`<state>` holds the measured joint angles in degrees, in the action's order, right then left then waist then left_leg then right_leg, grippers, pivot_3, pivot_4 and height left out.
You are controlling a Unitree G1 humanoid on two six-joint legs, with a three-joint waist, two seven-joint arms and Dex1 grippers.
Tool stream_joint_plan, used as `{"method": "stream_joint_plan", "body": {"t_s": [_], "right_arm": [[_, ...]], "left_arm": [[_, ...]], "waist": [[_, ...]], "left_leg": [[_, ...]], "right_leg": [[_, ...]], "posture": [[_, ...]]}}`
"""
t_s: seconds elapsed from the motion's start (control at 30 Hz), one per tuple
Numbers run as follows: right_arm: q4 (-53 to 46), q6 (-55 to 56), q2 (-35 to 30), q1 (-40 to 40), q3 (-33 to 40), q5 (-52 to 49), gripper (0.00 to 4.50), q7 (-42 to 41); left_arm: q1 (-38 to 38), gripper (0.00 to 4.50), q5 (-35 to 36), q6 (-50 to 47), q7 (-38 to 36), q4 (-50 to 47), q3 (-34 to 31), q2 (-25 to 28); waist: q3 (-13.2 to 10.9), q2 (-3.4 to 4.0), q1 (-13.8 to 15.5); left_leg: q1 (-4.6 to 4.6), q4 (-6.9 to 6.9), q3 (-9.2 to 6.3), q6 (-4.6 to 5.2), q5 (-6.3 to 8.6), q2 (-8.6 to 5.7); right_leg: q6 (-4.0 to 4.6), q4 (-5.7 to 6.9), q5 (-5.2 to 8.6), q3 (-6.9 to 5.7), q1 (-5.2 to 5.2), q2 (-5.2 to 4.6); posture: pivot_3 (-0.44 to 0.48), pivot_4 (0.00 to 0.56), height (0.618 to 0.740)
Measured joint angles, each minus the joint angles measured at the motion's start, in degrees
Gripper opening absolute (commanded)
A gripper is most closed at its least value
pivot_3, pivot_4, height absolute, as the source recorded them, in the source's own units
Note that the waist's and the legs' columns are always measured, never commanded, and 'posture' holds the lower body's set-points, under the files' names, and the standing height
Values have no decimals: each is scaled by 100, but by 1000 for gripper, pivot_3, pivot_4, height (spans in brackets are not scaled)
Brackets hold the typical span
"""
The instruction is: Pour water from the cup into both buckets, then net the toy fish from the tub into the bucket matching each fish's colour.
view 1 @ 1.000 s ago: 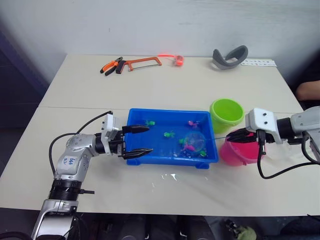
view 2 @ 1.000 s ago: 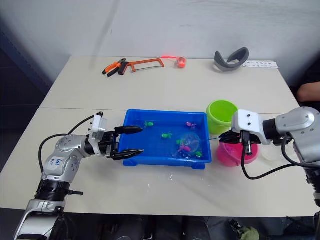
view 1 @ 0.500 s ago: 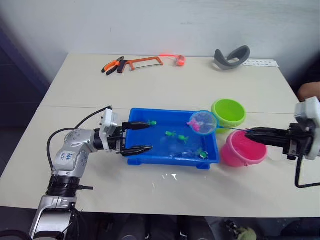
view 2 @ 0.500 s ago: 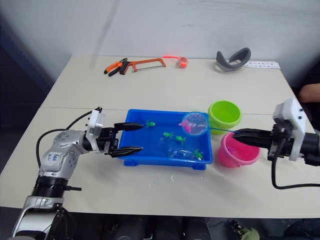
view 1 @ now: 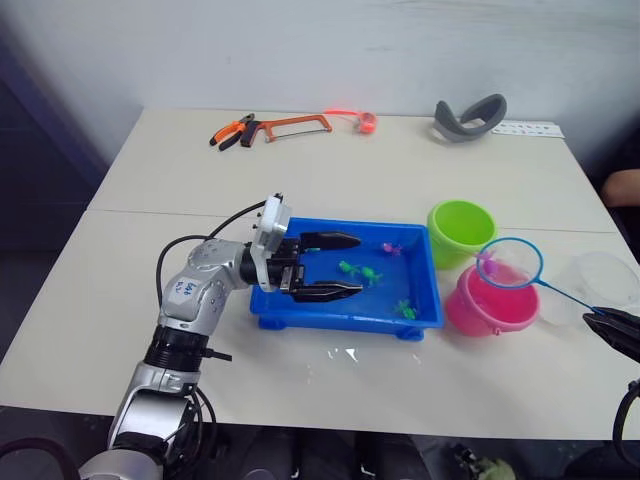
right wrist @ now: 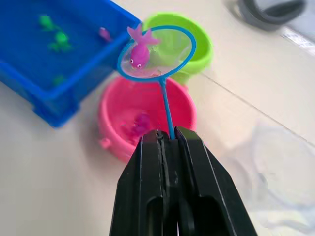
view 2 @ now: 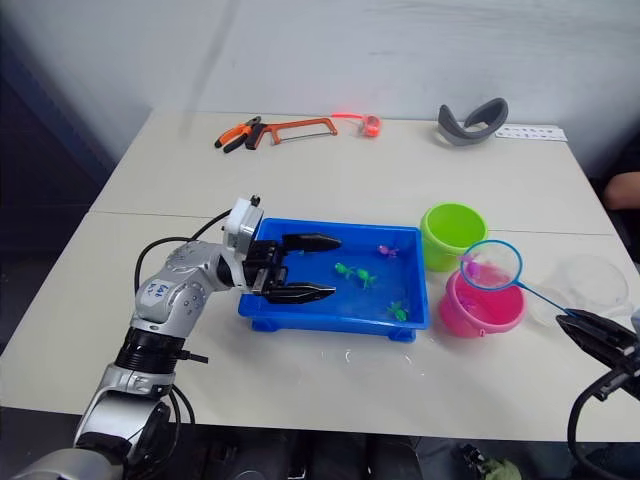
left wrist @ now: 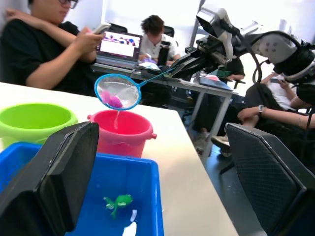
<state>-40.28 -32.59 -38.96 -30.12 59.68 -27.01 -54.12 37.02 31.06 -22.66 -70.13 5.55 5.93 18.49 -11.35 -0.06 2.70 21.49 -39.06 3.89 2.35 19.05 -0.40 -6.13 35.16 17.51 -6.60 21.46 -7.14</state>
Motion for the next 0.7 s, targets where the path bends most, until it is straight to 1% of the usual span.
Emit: {"method": "stream_joint_plan", "body": {"t_s": [0.13,0.17,0.3,0.4,0.6,0.7], "right_arm": [[101,1268,344,-400,-186,953,0,226],[142,1417,359,-429,-234,1063,0,256],[419,2683,591,-634,-611,1885,0,488],[731,3832,721,-705,-813,2520,0,747],[1281,5343,732,-662,-824,3457,0,1424],[1651,6328,557,-714,-818,4255,0,1881]], "left_arm": [[106,4452,-131,16,7,152,120,-57],[105,4452,-146,16,6,193,143,-65],[111,4452,-213,29,-3,242,195,-152],[114,4452,-234,72,-42,252,195,-155],[114,4452,-296,135,-136,314,196,-110],[113,4452,-324,180,-139,362,194,-86]], "waist": [[1,2,1],[1,2,0],[1,2,-2],[1,3,-2],[1,4,-11],[1,3,-15]], "left_leg": [[-7,4,3,-6,0,3],[-8,4,3,-6,0,4],[-8,4,5,-10,2,10],[-10,4,7,-11,2,11],[-16,4,11,-15,2,12],[-17,4,11,-17,2,15]], "right_leg": [[2,-7,1,14,1,13],[1,-7,1,16,0,15],[2,-6,1,26,2,26],[3,-9,2,29,2,29],[7,-13,4,34,2,30],[9,-13,5,37,2,32]], "posture": [[0,150,740],[0,150,740],[0,150,740],[0,150,740],[0,150,740],[0,150,740]]}}
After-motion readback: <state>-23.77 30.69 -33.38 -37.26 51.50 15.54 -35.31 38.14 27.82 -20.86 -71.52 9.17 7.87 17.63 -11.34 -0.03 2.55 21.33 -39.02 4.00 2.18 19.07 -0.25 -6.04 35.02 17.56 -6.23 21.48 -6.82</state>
